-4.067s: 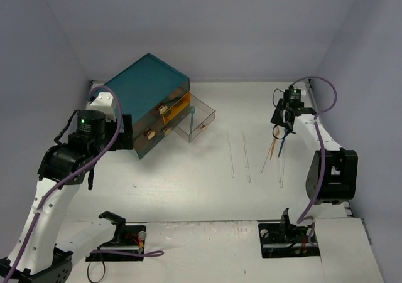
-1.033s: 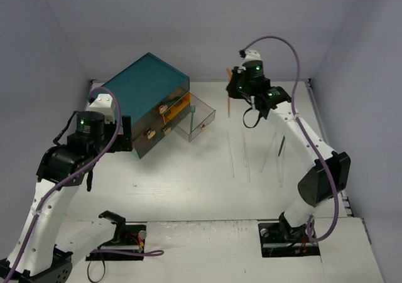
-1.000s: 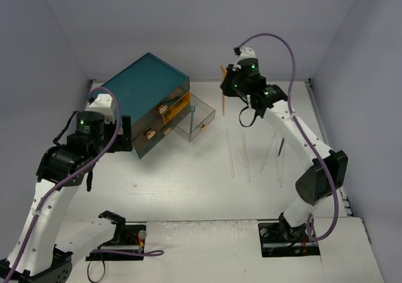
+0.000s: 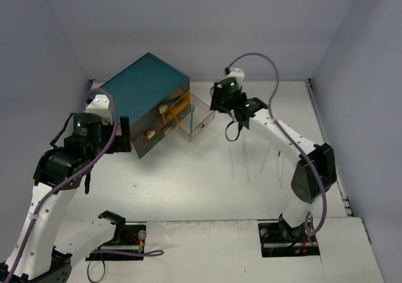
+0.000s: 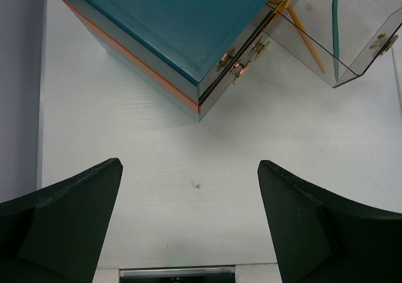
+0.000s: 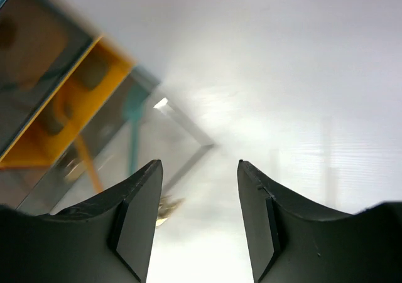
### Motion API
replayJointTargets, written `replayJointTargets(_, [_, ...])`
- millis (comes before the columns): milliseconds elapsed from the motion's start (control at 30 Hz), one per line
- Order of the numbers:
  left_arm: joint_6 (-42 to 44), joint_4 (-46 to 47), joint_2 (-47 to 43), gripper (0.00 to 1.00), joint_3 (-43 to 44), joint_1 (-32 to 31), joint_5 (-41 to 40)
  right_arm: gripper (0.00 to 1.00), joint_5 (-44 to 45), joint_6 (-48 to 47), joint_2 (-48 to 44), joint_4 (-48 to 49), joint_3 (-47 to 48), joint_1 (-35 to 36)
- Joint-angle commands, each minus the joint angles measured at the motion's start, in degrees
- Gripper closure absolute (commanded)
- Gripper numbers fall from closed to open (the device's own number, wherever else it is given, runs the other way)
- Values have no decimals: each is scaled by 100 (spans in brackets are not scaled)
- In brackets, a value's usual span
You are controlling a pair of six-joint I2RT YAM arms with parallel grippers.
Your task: Sort the eating utensils into containers
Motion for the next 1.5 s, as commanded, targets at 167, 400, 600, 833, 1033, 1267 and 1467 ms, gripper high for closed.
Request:
replayJointTargets(167, [15,153,118,12,170,34,131,52,394,-374,-1400,-49,-1646,-2316])
replayJointTargets(400, [15,161,144,12,127,34,158,56,-278,-391,-1165,-31,-2231,-3835])
replayJointTargets(600, [15,155,147,13,125,34,162,59,-629,-767,-393,13,-2017,-4279])
replayJointTargets(833, [18,153,139,12,97,34,100,60,-967,-1182,293,36,-1826,-4436])
replayJointTargets(1033, [32,159,216,12,91,34,41,62,-1053,-1447,583,125,-1698,-4436])
replayJointTargets(1267, [47,162,344,13,132,34,-8,69,-1003,-1609,959,275,-1568,-4436])
replayJointTargets(1467, [85,162,390,12,192,34,-78,91,-1043,-1638,1121,339,-1466,-4428])
